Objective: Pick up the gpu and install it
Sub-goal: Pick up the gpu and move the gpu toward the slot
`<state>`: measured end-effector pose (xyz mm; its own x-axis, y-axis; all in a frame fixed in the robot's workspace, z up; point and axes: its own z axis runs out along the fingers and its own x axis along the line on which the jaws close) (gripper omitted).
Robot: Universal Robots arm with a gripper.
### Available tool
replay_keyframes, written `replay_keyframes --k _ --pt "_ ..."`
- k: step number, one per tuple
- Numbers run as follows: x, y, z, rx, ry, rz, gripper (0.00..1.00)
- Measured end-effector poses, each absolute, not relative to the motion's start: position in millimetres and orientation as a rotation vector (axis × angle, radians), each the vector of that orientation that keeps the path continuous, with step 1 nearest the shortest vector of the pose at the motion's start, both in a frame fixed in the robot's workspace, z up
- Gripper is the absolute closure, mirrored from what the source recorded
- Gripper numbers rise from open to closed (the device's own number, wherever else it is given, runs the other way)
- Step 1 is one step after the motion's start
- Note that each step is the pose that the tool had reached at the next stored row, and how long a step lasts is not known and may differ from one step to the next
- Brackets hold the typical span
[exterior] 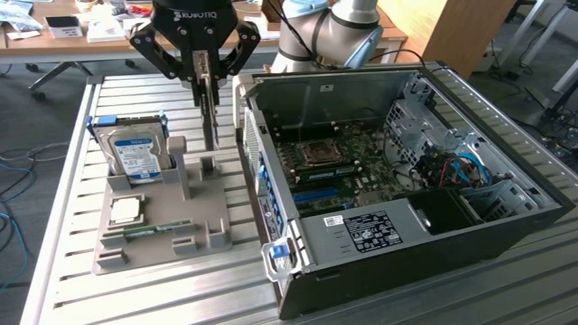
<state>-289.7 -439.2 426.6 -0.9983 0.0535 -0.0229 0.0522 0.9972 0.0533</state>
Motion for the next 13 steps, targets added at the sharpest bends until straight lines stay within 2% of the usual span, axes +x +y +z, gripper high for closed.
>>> replay_keyframes --k 13 --pt "-274 -439 427 0.082 3.115 0.084 0.73"
